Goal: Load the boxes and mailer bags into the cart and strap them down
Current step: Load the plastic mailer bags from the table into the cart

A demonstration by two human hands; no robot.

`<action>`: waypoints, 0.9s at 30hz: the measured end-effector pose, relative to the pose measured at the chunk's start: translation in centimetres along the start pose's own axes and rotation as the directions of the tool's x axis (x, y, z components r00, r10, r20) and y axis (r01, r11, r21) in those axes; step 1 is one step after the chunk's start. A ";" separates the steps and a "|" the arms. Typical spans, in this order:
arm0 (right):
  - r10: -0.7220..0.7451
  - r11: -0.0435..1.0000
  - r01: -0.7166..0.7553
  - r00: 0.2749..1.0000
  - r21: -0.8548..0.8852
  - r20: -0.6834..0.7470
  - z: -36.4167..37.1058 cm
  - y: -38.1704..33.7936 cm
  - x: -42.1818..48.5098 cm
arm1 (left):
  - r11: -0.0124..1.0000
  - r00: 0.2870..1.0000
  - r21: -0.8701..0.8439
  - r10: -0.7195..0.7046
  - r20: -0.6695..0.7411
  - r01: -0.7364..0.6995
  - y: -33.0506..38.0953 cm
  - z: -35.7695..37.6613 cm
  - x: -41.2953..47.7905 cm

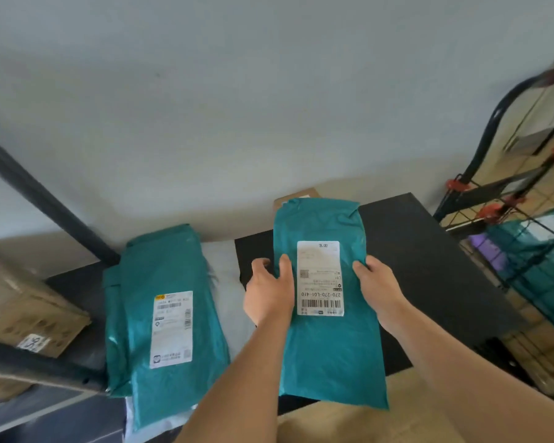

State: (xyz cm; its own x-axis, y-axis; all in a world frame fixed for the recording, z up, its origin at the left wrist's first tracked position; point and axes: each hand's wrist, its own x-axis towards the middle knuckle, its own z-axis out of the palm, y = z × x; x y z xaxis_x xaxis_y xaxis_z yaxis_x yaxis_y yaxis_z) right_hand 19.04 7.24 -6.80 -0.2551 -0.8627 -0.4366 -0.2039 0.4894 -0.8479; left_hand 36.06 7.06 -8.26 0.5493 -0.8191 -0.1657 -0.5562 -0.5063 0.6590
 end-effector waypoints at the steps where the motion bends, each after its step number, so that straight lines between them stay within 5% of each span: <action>1: -0.001 1.000 0.001 1.000 0.007 -0.008 -1.5 0.3 0.1 | 1.000 1.000 0.000 0.017 0.016 -0.017 0.8 0.9 -1.1; 6: 0.004 1.000 -0.003 0.999 0.020 -0.053 -9.6 2.0 0.9 | 0.996 0.980 -0.089 0.045 0.193 -0.029 5.5 6.1 -6.0; 12: 0.006 0.999 0.001 0.990 0.050 -0.144 -19.3 4.5 2.0 | 0.924 0.882 -0.348 0.024 0.471 0.161 10.3 12.5 -11.6; 18: 0.024 0.993 0.016 0.946 0.120 -0.322 -27.8 7.3 2.0 | 0.868 0.580 -0.325 0.053 0.813 0.376 13.5 17.7 -16.6; 27: 0.095 0.992 -0.039 0.869 0.123 -0.486 -37.2 11.3 2.4 | 0.762 0.552 -0.434 0.122 0.825 0.480 20.5 25.9 -22.4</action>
State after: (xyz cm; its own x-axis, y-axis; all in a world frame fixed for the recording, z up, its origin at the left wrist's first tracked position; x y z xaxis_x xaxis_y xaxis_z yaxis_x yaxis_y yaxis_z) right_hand -19.06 15.44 -6.28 -0.7006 -0.6411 -0.3131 -0.0756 0.5031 -0.8609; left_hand -3.80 8.00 -10.04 -0.2790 -0.7366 -0.6161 0.1111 -0.6620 0.7412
